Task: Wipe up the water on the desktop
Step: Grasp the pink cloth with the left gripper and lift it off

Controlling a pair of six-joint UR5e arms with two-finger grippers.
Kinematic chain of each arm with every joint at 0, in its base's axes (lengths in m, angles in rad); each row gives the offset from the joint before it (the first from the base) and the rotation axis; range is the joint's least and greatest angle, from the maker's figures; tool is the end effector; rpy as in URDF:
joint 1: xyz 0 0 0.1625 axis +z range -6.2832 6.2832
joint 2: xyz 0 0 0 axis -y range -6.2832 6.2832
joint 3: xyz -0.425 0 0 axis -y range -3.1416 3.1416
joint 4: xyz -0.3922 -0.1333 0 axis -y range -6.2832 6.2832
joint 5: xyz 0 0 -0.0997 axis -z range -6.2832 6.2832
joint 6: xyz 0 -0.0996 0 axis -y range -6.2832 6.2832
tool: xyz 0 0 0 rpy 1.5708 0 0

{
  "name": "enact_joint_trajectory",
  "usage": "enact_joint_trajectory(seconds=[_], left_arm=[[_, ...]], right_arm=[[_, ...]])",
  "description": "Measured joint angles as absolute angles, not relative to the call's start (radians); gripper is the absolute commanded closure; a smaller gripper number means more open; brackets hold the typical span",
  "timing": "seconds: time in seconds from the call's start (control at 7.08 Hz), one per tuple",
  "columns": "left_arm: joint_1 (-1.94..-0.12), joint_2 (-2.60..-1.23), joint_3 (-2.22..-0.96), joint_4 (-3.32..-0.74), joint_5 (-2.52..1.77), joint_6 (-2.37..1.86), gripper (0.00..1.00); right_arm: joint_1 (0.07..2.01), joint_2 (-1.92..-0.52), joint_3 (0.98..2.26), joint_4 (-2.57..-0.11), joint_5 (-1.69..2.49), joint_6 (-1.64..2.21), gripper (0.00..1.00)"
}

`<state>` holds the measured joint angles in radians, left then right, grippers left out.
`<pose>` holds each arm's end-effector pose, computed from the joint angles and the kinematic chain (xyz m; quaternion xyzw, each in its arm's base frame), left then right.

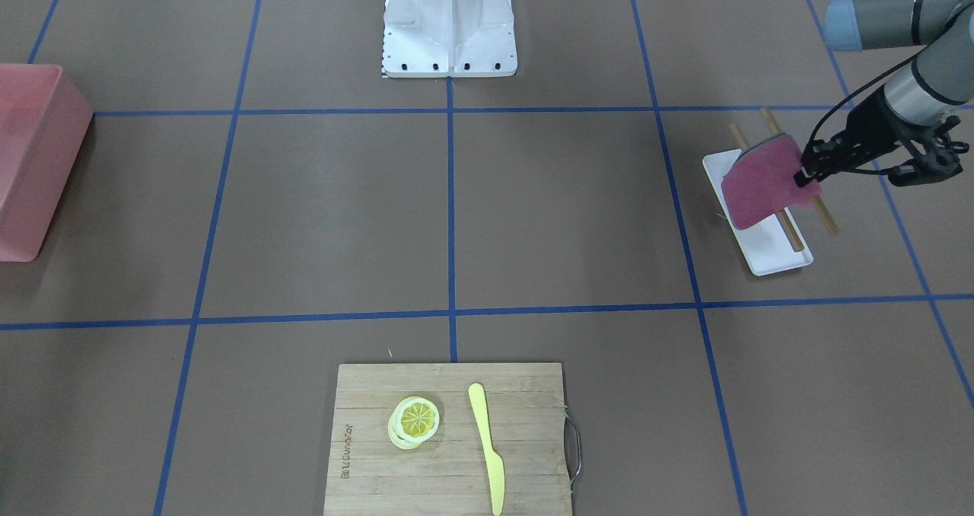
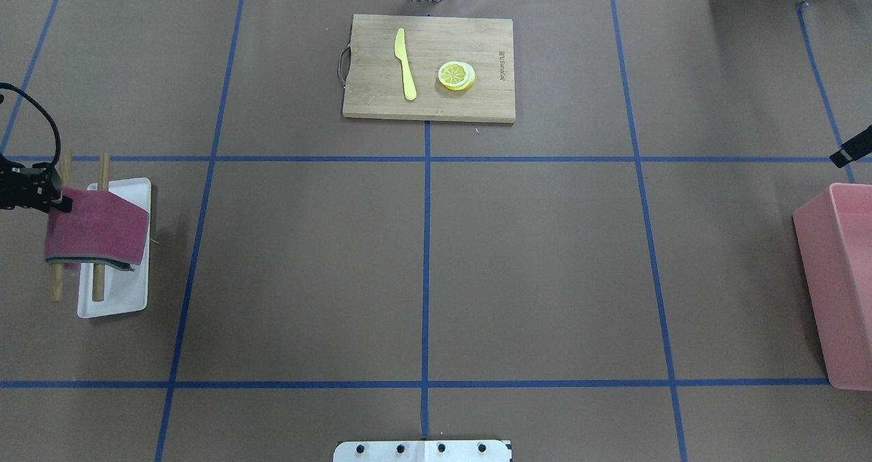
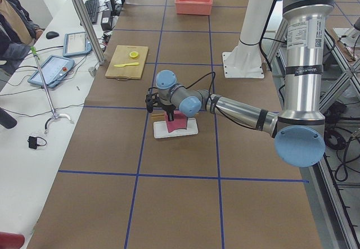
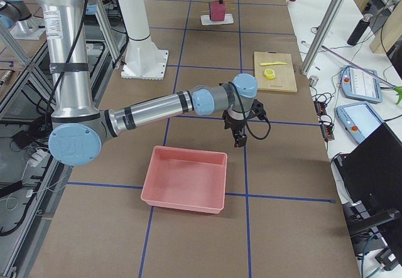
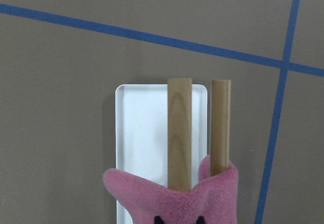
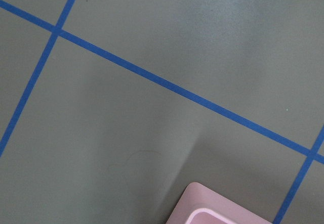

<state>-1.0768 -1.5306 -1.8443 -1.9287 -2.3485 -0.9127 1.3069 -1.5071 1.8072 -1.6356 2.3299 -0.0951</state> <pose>0.1750 -0.4587 0.4998 -0.0290 0.4510 -0.0759 0.8888 -0.0720 -0.5146 0.5177 0.0776 -0.3758 -0.2075 0.8998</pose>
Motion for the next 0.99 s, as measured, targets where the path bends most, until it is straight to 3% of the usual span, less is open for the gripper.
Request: enact_joint_trajectory(seconds=[0.14,0.28,0.42,0.56,0.71,0.85,0.99], left_arm=[[-1.077,-1.529,-1.845,-1.928,-2.349,-0.913,0.62],[-1.077,-1.526,-1.845,-1.928,-2.349,-0.913,0.48],[-1.077,-1.525,-1.845,-1.928,-2.349,-0.914,0.45],[-1.077,-1.525,-1.845,-1.928,-2.349,-0.914,0.6],[-1.077,-1.525,-1.845,-1.928,-2.349,-0.914,0.84],[-1.077,-1.525,-1.845,-1.928,-2.349,-0.914,0.99],[-1.079,-1.524,-1.846,-1.928,-2.349,-0.914,1.0]], right_arm=[[1.307,-1.509,1.808,-1.636,2.33,-0.095,0.0],[1.307,-1.51,1.808,-1.636,2.33,-0.095,0.0],[1.307,-1.511,1.808,-1.636,2.33,-0.095,0.0],[1.307,-1.511,1.809,-1.635,2.33,-0.095,0.0],[1.307,-1.511,1.809,-1.635,2.33,-0.096,0.0],[1.307,-1.511,1.809,-1.636,2.33,-0.096,0.0],[1.307,-1.512,1.809,-1.636,2.33,-0.096,0.0]])
